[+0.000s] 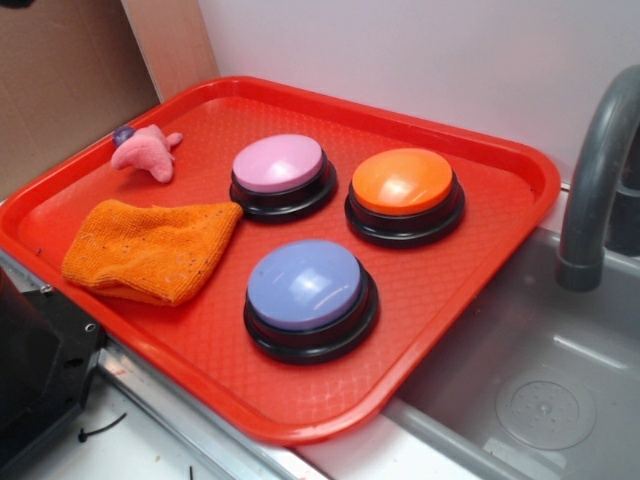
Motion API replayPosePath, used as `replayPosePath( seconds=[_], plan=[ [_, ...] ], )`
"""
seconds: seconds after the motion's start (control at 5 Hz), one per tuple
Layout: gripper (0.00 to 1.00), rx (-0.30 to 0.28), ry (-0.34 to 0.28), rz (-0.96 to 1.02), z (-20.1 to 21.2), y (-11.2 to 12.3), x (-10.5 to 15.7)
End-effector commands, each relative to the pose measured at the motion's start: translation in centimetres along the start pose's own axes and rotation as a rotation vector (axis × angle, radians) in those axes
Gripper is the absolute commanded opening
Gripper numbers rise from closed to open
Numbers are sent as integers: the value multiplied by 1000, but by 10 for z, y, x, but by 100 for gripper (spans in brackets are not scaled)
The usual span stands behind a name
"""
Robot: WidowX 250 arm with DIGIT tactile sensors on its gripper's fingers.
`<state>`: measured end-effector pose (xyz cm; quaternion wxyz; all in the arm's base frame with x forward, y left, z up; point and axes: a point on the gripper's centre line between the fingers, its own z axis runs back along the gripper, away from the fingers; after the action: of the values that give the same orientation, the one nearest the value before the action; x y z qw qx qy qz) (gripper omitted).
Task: Push the pink button.
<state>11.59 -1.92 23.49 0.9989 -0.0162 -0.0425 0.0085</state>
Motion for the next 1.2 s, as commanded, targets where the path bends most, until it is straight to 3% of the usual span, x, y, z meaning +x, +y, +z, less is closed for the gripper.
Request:
replayPosePath(
  seconds=[0.0, 0.2, 0.6, 0.8, 1.0],
  plan=[
    [100, 0, 0, 0, 0, 0, 0],
    [100, -70, 13, -124, -54, 11, 46],
    [100, -19, -4, -267, -144, 7, 140],
    [100, -80, -64, -347, -148, 13, 145],
    [100, -45, -41, -366, -159, 28, 153]
  ],
)
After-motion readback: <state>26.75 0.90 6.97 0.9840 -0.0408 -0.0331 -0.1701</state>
